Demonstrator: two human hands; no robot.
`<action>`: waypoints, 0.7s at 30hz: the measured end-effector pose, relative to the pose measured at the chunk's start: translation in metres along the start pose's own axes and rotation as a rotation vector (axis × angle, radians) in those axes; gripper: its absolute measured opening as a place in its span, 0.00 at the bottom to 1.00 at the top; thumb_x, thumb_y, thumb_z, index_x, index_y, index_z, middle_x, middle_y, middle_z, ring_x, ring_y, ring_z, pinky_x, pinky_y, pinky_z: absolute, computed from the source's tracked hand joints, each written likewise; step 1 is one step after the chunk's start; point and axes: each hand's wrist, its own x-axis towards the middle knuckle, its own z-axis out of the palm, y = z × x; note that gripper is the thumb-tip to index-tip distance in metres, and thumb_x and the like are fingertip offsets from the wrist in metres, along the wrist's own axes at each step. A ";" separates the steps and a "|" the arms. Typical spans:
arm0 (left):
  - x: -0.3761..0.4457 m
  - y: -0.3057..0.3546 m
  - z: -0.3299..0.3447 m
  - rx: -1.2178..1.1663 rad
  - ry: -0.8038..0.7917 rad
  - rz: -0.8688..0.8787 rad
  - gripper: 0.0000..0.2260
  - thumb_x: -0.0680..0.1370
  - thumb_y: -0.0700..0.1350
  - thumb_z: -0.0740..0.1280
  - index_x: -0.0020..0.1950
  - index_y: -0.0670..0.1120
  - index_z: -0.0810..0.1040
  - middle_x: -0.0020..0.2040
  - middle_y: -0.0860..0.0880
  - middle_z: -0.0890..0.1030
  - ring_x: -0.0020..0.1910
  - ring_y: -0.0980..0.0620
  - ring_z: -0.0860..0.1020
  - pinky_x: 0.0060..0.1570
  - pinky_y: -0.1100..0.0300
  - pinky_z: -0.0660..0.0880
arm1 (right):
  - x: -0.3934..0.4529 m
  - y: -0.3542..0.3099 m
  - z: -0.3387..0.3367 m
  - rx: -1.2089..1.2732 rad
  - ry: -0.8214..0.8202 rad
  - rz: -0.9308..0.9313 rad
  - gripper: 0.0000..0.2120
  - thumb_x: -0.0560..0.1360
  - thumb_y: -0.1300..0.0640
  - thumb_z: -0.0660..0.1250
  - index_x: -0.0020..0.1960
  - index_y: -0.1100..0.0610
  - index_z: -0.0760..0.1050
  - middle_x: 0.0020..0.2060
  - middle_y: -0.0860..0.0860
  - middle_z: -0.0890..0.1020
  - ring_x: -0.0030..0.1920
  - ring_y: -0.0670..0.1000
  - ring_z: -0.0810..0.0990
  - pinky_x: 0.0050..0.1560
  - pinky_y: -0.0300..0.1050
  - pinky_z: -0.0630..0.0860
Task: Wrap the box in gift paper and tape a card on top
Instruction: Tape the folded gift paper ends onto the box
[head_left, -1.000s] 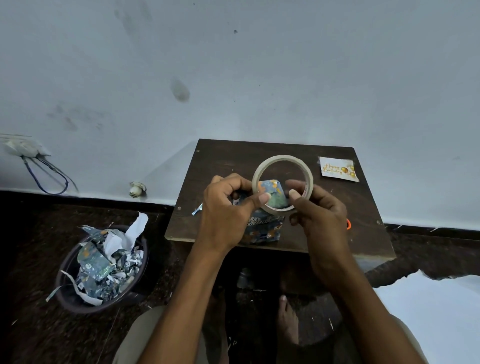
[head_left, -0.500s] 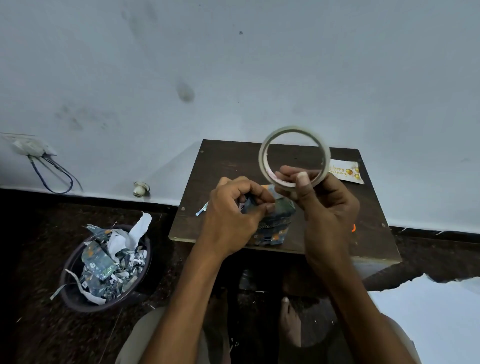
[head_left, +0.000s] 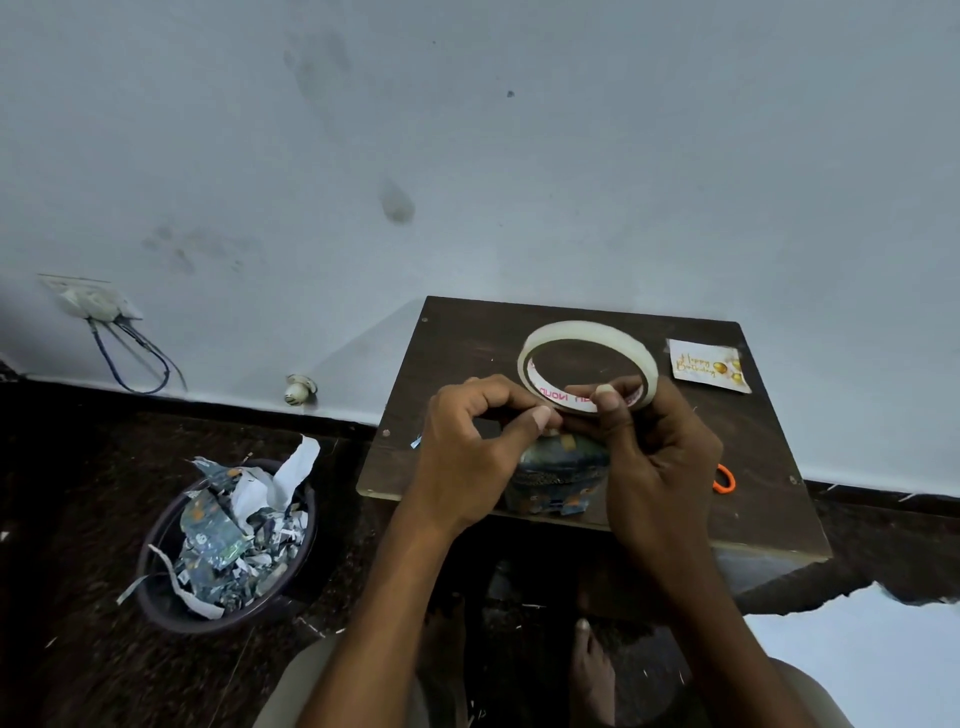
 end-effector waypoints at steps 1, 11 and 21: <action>0.001 0.001 -0.001 -0.040 0.019 -0.011 0.07 0.76 0.41 0.69 0.41 0.42 0.85 0.39 0.50 0.86 0.43 0.50 0.84 0.50 0.57 0.77 | 0.001 0.000 0.000 0.020 0.000 0.016 0.07 0.82 0.61 0.66 0.50 0.65 0.78 0.46 0.54 0.87 0.49 0.54 0.88 0.51 0.59 0.83; 0.007 0.028 -0.004 -0.239 0.361 -0.285 0.10 0.80 0.40 0.64 0.46 0.45 0.86 0.40 0.46 0.86 0.37 0.51 0.81 0.41 0.56 0.79 | 0.006 -0.004 0.000 0.105 -0.034 0.073 0.09 0.80 0.58 0.66 0.48 0.65 0.77 0.45 0.56 0.87 0.48 0.57 0.88 0.49 0.47 0.84; 0.004 0.050 -0.007 -0.192 0.401 -0.459 0.15 0.79 0.43 0.71 0.32 0.48 0.85 0.32 0.43 0.84 0.35 0.44 0.84 0.48 0.41 0.83 | 0.004 0.002 -0.003 -0.068 -0.082 -0.052 0.06 0.81 0.59 0.67 0.53 0.58 0.82 0.47 0.52 0.87 0.51 0.53 0.87 0.52 0.58 0.83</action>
